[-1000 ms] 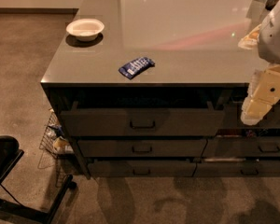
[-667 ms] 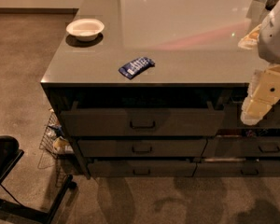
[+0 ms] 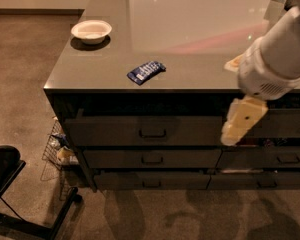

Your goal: Open top drawer

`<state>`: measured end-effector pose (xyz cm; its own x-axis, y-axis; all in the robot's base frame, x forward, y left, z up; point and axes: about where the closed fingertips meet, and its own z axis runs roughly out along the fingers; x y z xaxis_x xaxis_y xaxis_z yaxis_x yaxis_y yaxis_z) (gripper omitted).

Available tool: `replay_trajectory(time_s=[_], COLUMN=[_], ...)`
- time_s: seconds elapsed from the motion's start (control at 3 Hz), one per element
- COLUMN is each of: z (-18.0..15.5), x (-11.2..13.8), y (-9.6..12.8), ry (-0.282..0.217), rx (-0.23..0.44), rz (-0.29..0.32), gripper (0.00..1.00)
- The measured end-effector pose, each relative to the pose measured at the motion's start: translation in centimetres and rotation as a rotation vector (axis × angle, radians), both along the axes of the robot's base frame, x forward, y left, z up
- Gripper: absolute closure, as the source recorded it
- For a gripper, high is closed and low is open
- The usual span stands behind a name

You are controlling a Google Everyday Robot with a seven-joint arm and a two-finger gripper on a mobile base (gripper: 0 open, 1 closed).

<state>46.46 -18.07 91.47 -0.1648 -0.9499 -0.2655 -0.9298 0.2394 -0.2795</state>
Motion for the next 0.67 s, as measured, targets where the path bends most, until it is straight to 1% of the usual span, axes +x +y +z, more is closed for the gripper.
replay_trajectory(time_s=[0.33,0.67], z=[-5.3,-9.8], x=[1.3,3.2], y=[1.9,2.6], ry=[-0.036,-0.105], rx=[0.006,-0.033], rz=[0.042,0.061], gripper=[0.00,0.00])
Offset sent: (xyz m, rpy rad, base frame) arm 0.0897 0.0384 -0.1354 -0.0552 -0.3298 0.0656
